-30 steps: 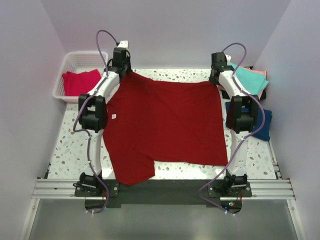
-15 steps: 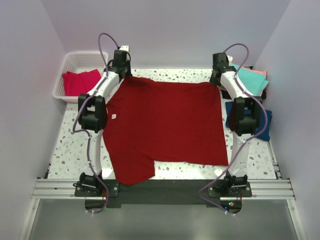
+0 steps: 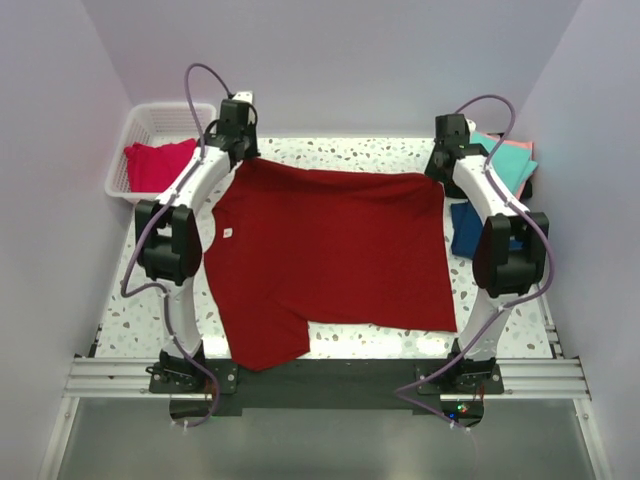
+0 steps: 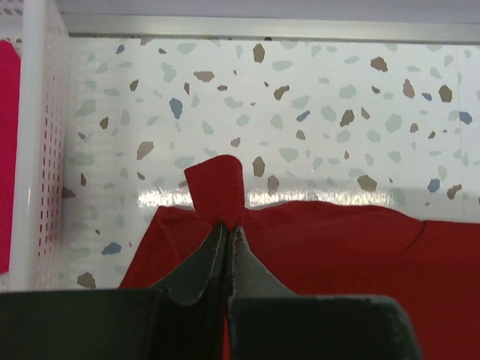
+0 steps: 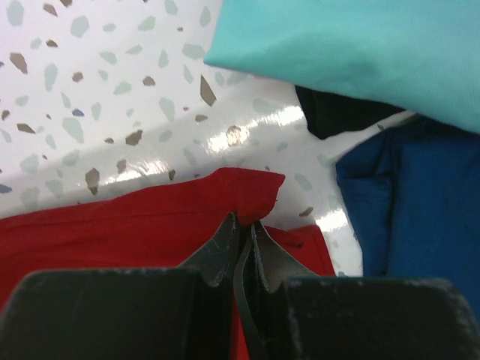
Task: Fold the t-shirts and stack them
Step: Fold the tshirt
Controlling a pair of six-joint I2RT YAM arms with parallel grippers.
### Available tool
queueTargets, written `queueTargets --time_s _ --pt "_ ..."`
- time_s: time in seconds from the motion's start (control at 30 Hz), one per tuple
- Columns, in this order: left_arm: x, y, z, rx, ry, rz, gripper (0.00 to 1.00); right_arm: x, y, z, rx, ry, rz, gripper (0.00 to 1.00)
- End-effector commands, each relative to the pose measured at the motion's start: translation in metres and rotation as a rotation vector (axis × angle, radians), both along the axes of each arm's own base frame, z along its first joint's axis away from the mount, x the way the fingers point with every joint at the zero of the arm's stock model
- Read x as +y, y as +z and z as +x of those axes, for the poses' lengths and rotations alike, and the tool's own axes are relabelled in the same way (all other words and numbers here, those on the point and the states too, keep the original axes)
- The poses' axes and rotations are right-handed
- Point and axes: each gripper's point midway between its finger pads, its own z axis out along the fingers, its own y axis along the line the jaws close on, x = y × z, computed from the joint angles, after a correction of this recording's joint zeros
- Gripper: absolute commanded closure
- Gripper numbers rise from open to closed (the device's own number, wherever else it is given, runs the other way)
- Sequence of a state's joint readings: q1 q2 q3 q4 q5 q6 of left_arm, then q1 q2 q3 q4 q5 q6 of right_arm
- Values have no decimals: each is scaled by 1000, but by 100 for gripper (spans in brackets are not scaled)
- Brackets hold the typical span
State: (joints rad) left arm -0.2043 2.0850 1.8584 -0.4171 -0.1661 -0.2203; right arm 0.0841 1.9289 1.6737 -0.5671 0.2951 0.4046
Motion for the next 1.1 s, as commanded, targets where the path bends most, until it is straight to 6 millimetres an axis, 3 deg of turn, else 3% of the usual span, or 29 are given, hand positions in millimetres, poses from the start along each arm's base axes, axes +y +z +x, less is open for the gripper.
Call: queueTargets --time_s 0.0,0.2,0.4,0.77,1.07 --pt "1 10 -32 28 20 -11 100 1 14 -21 -16 -3 34 100" --pt "9 -5 -73 105 57 -1 100 3 -8 -60 57 -3 54 100" --pt "21 -15 -105 154 96 14 100 3 -24 -85 109 -9 67 100" --pt "20 -50 -137 305 93 16 100 6 -67 -110 269 -12 73 100" --pt "35 -71 -173 436 191 64 100 12 -94 -132 403 -18 91 99"
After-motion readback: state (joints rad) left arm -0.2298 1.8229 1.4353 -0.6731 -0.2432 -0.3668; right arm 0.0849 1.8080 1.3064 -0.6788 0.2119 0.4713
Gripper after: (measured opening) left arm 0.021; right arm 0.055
